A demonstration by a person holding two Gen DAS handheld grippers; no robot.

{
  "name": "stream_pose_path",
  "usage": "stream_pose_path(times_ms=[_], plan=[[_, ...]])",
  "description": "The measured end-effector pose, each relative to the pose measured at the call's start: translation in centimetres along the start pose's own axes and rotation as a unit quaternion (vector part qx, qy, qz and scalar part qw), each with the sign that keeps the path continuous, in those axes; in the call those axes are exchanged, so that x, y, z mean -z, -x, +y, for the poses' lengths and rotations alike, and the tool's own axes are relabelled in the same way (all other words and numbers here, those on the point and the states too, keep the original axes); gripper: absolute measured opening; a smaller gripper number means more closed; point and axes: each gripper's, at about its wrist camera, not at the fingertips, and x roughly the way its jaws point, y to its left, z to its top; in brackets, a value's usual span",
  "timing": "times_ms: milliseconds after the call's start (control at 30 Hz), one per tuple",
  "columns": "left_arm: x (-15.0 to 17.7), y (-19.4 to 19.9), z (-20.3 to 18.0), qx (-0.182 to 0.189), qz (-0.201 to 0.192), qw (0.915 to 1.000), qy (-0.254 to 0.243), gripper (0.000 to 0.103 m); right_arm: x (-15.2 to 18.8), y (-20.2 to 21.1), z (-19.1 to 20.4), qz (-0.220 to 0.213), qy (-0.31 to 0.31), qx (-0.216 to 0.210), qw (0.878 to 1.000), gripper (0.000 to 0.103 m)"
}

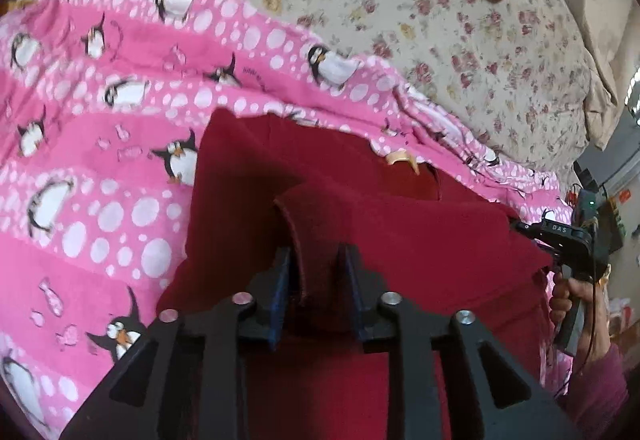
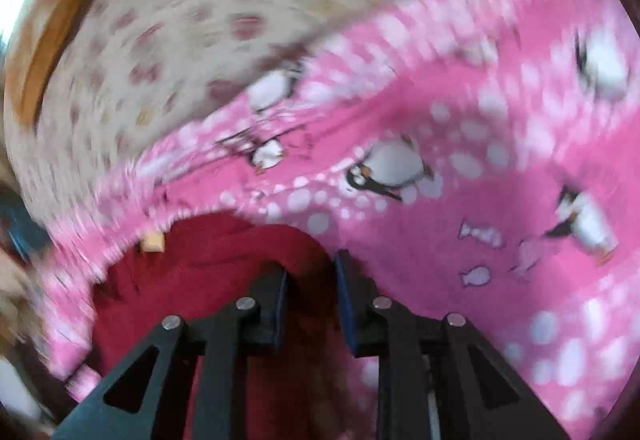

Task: Fold small clothes

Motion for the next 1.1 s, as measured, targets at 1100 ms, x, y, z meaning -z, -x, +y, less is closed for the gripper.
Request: stream_pose_path(times_ms=[1100], plan=[[6.5,-9.5,-20.4,0.218,0.049,0.9482,0.225,0.035,1.3,4.6,-2.0,0.031,0.056,-0.11,0.992,0.054]])
